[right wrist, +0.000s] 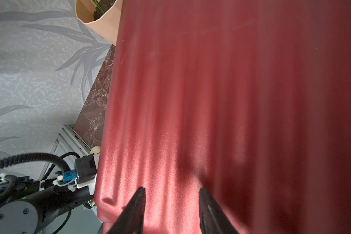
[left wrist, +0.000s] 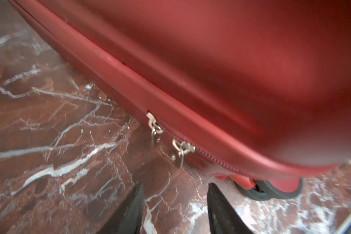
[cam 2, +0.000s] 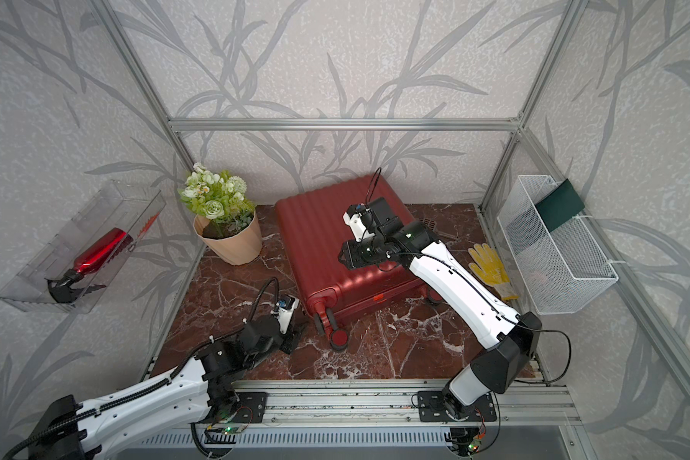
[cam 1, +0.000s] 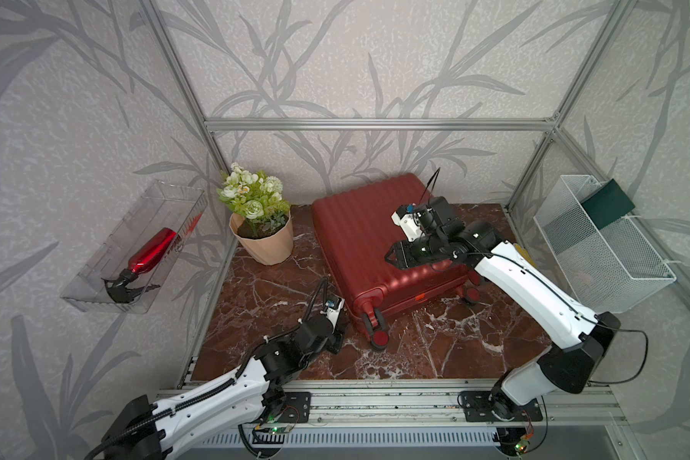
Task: Open the suitcase zippers
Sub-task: Adjust the suitcase at the center of the board, then unzip the zipper on the suitcase.
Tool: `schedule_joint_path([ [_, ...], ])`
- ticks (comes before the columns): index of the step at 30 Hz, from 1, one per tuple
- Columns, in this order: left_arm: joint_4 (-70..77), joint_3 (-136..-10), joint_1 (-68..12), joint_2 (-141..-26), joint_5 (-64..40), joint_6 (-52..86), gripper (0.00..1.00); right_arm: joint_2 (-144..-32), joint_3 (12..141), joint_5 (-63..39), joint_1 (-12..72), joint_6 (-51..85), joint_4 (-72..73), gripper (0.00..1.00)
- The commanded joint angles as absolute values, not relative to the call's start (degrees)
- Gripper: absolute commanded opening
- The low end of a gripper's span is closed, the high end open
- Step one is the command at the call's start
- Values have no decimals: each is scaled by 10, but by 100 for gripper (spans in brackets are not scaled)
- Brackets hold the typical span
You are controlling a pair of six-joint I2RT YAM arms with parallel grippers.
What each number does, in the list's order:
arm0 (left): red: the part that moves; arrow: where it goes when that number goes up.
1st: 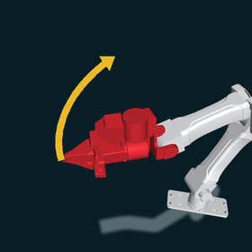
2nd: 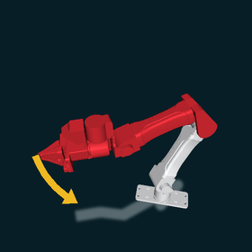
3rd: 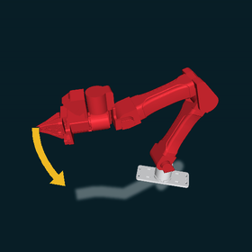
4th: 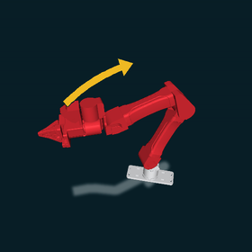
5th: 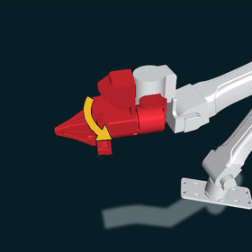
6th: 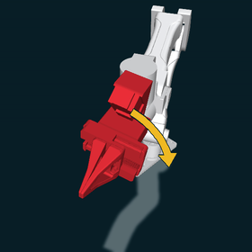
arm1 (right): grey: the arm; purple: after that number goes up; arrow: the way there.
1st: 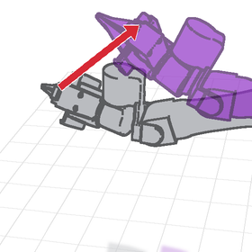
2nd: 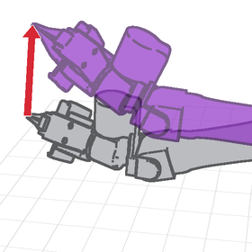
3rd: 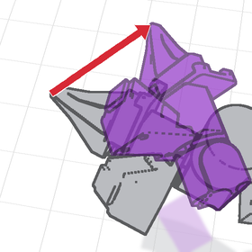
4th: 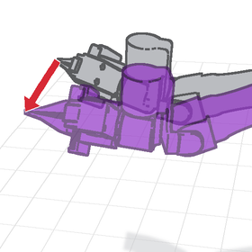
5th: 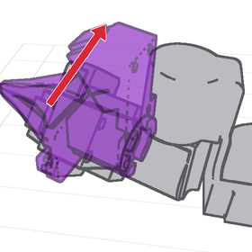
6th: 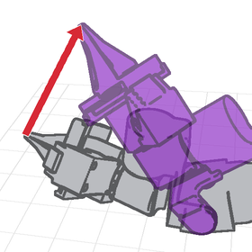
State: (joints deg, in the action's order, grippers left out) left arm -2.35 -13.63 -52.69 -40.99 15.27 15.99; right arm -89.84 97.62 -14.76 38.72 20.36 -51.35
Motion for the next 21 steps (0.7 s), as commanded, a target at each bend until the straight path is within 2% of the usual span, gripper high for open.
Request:
schedule_joint_path([
  [1, 147, -66, -554, -346, 235, 94, 51, -911, 998, -159, 386, 172, -520, 45],
  [5, 222, 7, -562, -269, 255, 63, 52, -928, 1013, -171, 384, 157, -530, 44],
  [8, 255, 13, -562, -261, 230, 32, 52, -938, 1021, -177, 383, 150, -536, 44],
  [13, 305, 17, -561, -307, 173, 11, 49, -944, 1028, -188, 376, 151, -538, 42],
  [21, 319, -30, -556, -459, 190, -1, 48, -942, 1021, -191, 371, 152, -533, 42],
])
